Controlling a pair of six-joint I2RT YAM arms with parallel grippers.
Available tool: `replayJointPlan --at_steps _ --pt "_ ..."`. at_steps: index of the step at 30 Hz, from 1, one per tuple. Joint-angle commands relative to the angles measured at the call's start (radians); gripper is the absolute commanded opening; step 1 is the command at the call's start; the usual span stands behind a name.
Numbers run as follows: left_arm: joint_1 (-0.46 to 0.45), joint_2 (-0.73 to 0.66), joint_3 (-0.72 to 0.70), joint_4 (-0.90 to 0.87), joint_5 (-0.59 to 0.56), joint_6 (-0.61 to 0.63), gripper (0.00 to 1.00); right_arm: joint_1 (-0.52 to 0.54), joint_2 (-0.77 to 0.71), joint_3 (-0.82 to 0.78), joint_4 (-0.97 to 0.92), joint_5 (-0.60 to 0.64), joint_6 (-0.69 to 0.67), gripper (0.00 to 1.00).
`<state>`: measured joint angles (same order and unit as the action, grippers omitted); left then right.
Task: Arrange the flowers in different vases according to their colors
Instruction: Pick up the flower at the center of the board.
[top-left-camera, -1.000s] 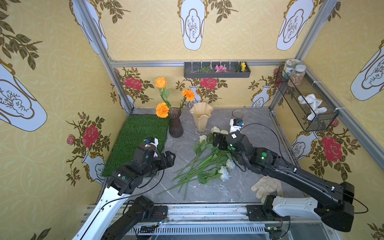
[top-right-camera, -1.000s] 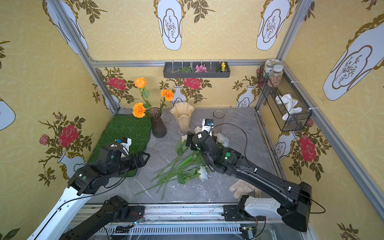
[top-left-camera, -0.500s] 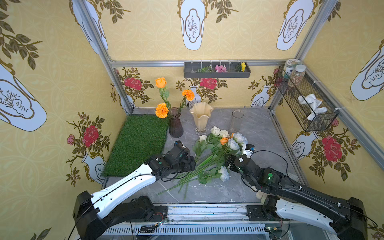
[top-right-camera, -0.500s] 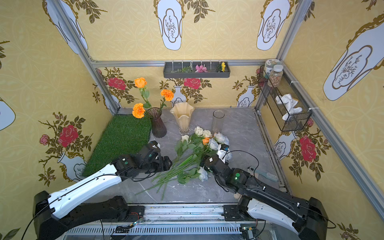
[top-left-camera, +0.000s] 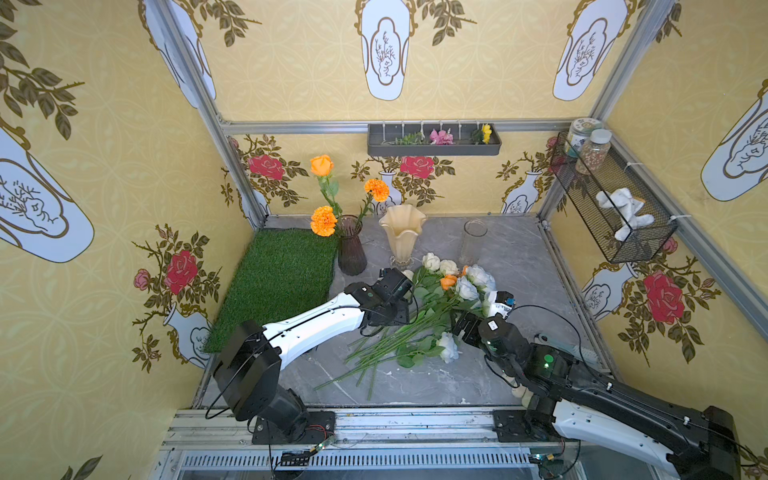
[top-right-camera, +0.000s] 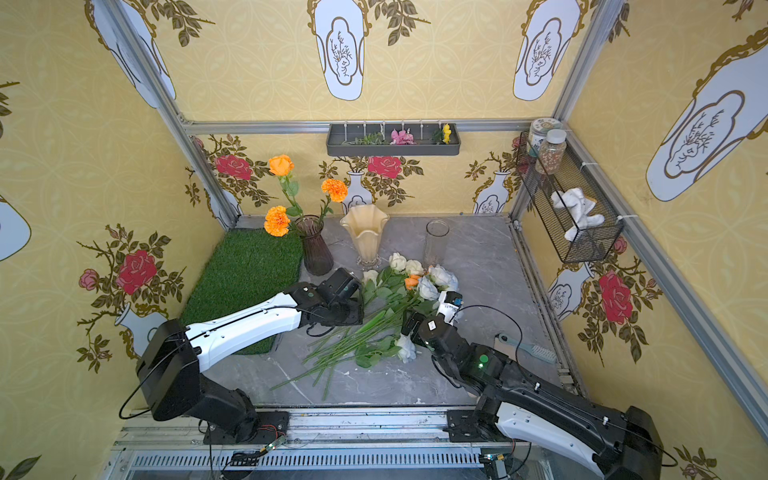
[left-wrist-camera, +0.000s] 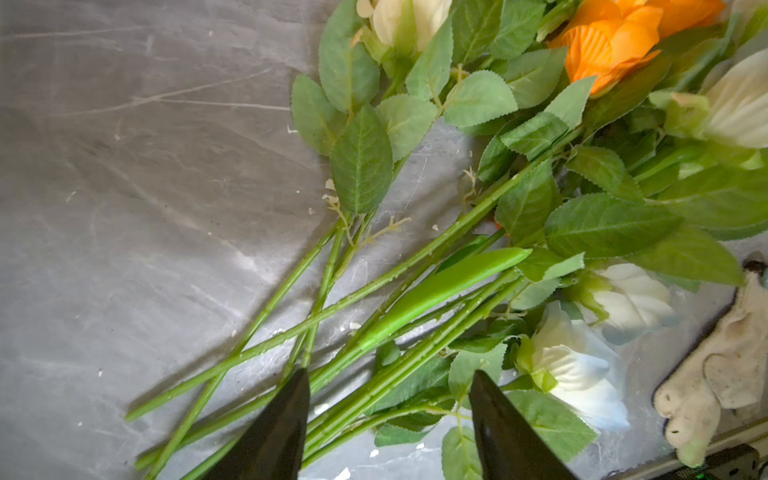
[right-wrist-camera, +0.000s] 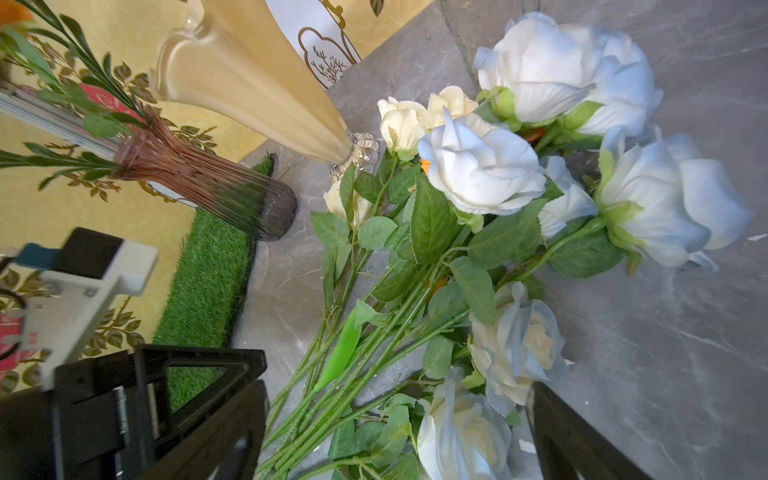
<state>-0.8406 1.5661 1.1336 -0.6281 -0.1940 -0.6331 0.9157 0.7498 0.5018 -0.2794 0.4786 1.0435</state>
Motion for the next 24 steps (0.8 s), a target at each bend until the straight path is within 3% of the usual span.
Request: replayJointPlan --at_steps 1,13,18,24 --pt "0.005 0.060 0.031 0.033 0.054 0.086 0.62 -0.017 -0.059 -0.049 0.055 0.020 0.030 0.97" --pt "0.001 0.138 0.072 0.095 0.249 0.126 0.49 -0.174 -0.197 -0.154 0.049 -0.062 0.160 0.97" --pt "-0.021 0.183 0.092 0.100 0.281 0.130 0.38 -0.230 -0.193 -0.148 0.015 -0.107 0.193 0.97" --pt "-0.034 0.235 0.106 0.136 0.286 0.130 0.32 -0.239 -0.317 -0.189 -0.034 -0.068 0.244 0.97"
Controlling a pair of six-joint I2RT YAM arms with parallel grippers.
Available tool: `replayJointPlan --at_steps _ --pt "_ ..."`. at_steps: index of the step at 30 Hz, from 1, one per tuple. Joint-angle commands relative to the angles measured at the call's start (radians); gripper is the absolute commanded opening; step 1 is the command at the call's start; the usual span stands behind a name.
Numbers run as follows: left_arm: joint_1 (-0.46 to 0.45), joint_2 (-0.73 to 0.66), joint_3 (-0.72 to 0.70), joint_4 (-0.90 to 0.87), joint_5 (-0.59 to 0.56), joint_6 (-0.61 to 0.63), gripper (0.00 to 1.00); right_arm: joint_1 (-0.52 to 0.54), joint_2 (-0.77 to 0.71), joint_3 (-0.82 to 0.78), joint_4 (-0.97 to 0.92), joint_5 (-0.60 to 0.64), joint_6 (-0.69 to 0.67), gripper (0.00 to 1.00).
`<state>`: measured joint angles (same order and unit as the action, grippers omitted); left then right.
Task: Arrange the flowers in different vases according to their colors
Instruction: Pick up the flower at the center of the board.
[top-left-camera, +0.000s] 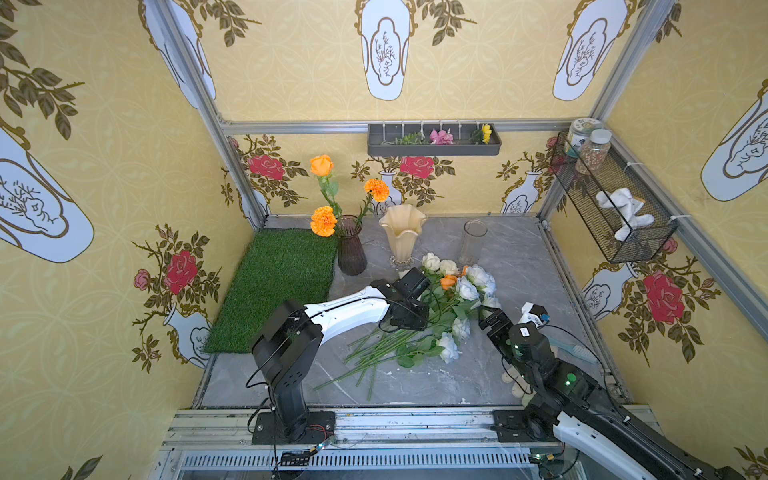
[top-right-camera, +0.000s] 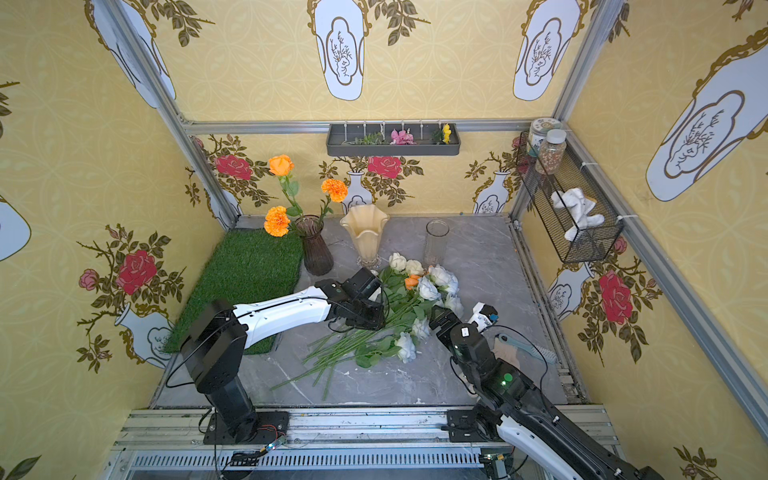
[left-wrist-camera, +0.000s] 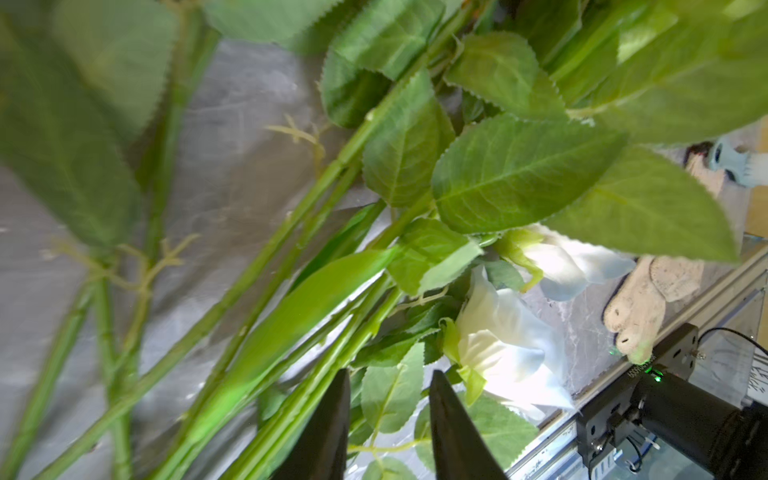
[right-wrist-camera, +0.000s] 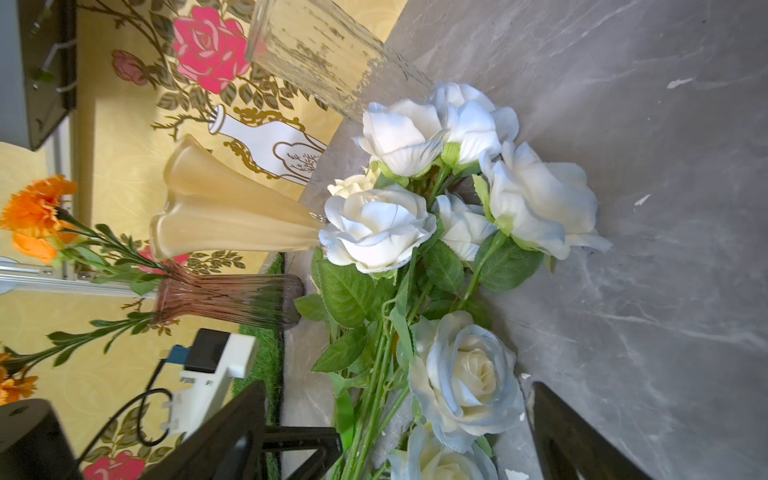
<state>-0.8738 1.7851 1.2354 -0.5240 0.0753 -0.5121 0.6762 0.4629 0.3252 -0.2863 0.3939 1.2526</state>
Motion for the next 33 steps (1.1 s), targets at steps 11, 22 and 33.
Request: replayJointPlan --at_steps 11,22,33 --pt "-0.045 0.028 0.039 0.030 0.011 0.022 0.28 -0.001 -0.076 -0.032 -0.059 0.050 0.082 0.97" --pt "-0.066 0.057 0.032 -0.006 -0.059 0.030 0.29 0.000 -0.065 -0.027 -0.053 0.033 0.067 0.97" --pt "-0.065 0.135 0.107 -0.105 -0.178 0.065 0.27 0.000 -0.102 -0.039 -0.060 0.033 0.067 0.97"
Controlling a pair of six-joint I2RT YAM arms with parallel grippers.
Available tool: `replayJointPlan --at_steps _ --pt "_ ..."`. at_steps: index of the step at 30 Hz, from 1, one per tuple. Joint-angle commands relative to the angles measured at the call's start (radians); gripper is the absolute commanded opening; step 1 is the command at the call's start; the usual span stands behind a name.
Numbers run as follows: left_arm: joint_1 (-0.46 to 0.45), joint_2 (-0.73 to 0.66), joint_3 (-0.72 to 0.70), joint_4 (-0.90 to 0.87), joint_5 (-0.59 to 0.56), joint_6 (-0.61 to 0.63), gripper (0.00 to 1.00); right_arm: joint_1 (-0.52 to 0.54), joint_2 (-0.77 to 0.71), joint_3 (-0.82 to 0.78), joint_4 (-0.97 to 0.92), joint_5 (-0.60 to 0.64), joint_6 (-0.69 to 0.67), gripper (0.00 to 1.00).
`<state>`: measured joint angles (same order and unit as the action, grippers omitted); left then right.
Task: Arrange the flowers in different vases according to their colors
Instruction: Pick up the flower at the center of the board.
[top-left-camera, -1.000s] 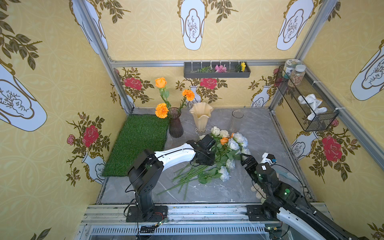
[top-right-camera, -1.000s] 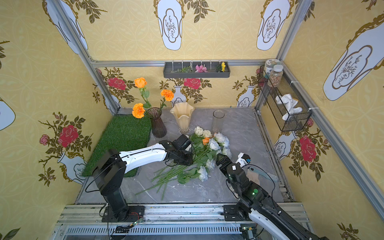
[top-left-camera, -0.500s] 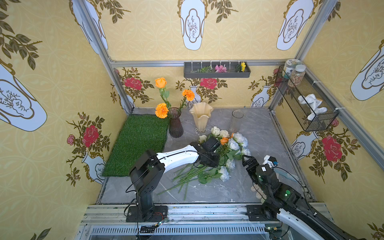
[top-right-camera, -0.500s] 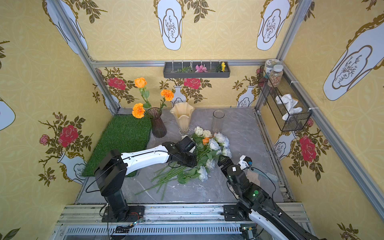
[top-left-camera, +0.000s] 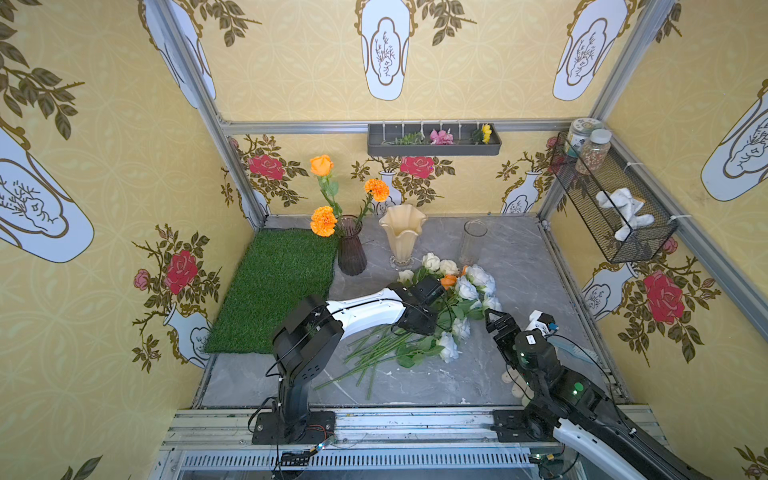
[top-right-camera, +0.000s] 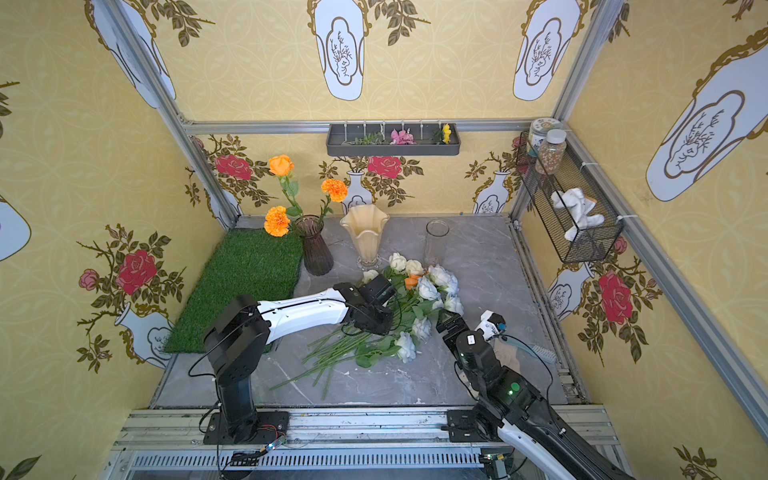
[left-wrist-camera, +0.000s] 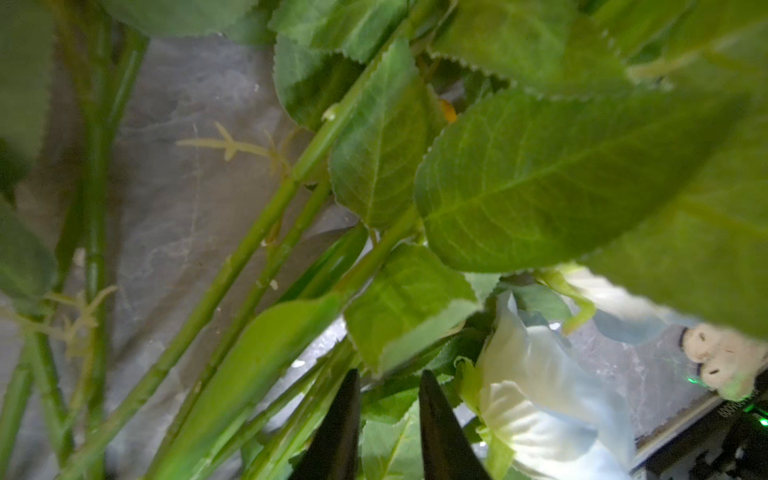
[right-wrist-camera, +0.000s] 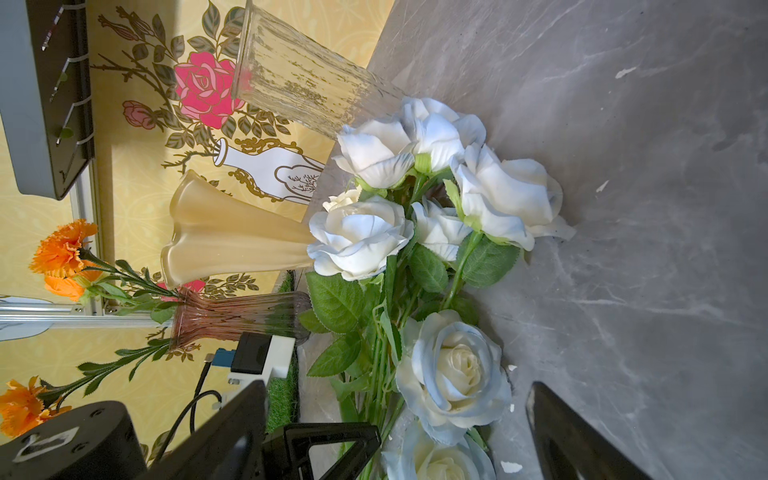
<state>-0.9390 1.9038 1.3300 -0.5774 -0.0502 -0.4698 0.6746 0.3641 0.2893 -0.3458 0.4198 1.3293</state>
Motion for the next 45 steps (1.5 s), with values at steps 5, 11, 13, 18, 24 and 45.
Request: replayJointPlan --at_steps 5,11,13,18,24,45 --pt "-0.001 0.006 0.007 -0.065 -0.071 0.031 0.27 -0.001 -0.008 -0.004 -0.001 0.009 -0.008 0.97" --pt "-0.009 0.019 0.009 -0.075 -0.080 0.037 0.26 0.000 -0.007 -0.003 0.000 0.009 -0.008 0.97" --pt "-0.015 0.016 0.011 -0.077 -0.091 0.040 0.26 0.000 -0.007 -0.003 0.002 0.008 -0.008 0.97" --pt "-0.028 0.000 0.012 -0.088 -0.136 0.049 0.26 0.000 -0.004 -0.003 0.001 0.009 -0.007 0.97" --pt "-0.058 -0.016 0.027 -0.107 -0.200 0.079 0.28 0.000 -0.002 -0.004 0.002 0.009 -0.007 0.97" --pt "-0.067 0.068 0.044 -0.105 -0.220 0.142 0.32 0.000 -0.007 -0.005 0.002 0.011 -0.006 0.97"
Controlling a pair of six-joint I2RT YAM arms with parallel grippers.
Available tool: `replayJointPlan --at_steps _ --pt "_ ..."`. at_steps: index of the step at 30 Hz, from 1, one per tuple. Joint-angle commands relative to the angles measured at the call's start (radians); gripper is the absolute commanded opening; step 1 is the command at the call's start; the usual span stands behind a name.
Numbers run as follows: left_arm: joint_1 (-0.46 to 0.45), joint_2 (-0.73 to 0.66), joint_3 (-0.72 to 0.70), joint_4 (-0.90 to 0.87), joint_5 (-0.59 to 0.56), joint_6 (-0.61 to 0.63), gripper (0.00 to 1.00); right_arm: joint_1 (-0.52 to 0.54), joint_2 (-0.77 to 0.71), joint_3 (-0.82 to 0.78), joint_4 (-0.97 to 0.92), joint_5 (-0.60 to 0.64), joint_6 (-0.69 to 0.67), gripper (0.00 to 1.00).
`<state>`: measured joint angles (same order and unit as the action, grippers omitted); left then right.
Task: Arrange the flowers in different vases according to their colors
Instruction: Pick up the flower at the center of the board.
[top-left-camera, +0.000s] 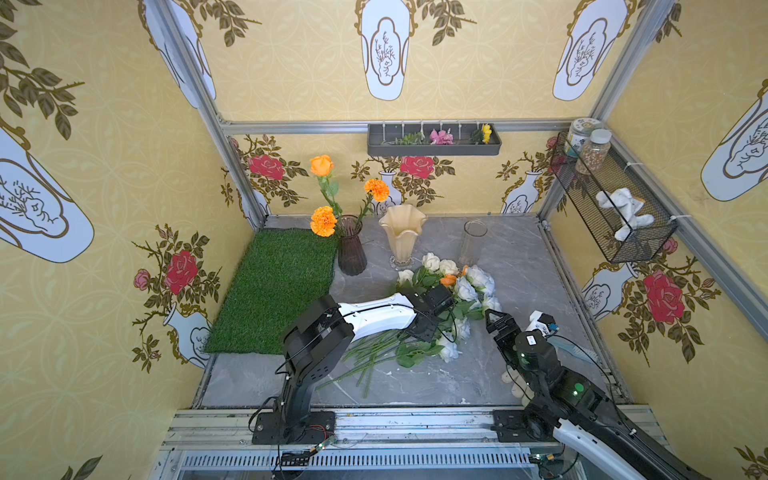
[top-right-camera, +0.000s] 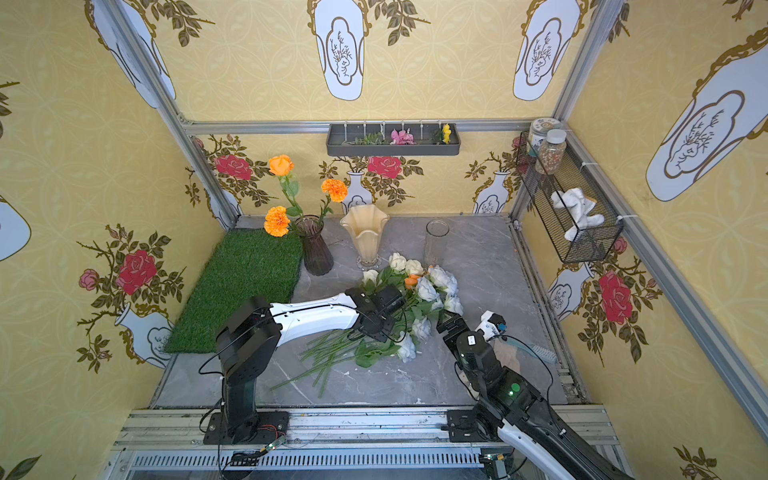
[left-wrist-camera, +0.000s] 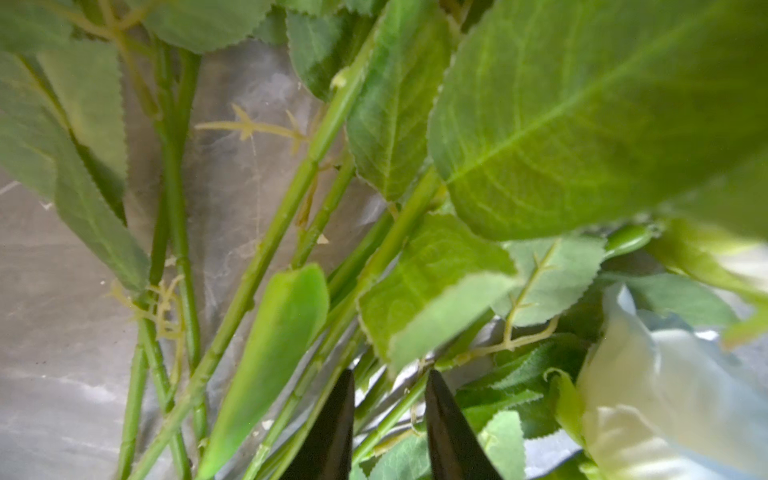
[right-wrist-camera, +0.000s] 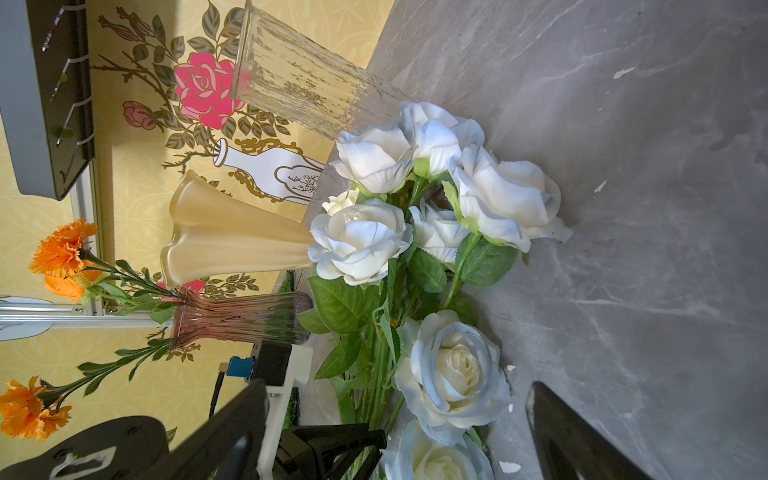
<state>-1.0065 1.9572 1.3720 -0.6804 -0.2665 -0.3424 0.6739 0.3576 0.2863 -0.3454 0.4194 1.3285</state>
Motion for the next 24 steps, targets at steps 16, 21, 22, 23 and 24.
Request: replayJointPlan --at_steps 16,21,22,23,24 --pt "-0.011 0.020 0.039 -0.014 -0.037 0.041 0.20 0.001 0.006 -0.002 0.002 0.013 -0.005 0.97" --pt "-0.011 0.028 0.041 -0.020 -0.041 0.048 0.17 0.001 0.003 -0.001 0.000 0.013 -0.006 0.97" --pt "-0.011 0.029 0.039 -0.020 -0.042 0.048 0.17 0.000 0.001 -0.001 0.000 0.013 -0.006 0.97" --pt "-0.011 0.029 0.038 -0.019 -0.044 0.048 0.16 0.000 0.000 -0.002 0.000 0.013 -0.006 0.97" --pt "-0.011 0.030 0.036 -0.019 -0.043 0.049 0.16 0.001 0.000 -0.001 -0.001 0.013 -0.005 0.97"
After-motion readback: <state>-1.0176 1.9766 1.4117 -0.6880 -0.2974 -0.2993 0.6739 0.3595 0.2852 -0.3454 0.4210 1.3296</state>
